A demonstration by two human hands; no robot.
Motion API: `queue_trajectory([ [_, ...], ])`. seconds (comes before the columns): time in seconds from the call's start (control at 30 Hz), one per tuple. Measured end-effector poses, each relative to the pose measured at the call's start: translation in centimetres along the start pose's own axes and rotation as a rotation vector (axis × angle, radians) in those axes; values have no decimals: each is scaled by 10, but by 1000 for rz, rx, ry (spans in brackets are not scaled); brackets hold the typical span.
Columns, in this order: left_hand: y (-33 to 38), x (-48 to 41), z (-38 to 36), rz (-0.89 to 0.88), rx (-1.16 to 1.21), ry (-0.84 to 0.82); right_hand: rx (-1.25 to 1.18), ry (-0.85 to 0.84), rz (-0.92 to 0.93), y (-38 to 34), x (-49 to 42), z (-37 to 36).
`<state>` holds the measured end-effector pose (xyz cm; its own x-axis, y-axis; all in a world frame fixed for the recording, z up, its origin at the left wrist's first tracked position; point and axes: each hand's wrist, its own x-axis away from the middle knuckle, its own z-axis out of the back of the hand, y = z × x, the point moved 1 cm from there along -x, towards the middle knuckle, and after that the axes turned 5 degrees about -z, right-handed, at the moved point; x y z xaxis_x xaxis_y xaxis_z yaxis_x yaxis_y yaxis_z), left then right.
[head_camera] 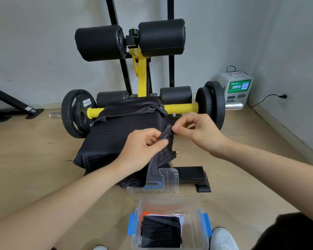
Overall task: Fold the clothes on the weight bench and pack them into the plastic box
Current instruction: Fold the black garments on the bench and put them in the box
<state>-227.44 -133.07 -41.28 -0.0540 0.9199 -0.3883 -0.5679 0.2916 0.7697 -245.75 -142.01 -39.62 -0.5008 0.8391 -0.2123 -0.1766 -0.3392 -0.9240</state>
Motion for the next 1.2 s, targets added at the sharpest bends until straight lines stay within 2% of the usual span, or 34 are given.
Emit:
queue_trajectory([
  [0.13, 3, -1, 2, -49, 26, -49, 71, -202, -7, 0, -3, 0],
  [0.2, 4, -1, 3, -52, 36, -58, 58, -233, 6, -3, -4, -3],
  [0.3, 0, 1, 5, 32, 61, -113, -63, -144, 2, -7, -9, -3],
  [0.43, -10, 10, 11, 76, -80, -264, -185, 41, -36, -9, -24, 6],
  [0.63, -24, 16, 47, 185, -158, -316, -92, 213, -114, 17, -52, 14],
  [0.77, -29, 13, 74, 277, -86, -310, -19, 250, -181, 36, -72, 12],
  [0.93, -26, 4, 88, 311, -69, -195, 88, 230, -221, 51, -91, 6],
  [1.2, -50, -42, 106, 350, -95, 141, 184, 261, -354, 80, -125, 2],
])
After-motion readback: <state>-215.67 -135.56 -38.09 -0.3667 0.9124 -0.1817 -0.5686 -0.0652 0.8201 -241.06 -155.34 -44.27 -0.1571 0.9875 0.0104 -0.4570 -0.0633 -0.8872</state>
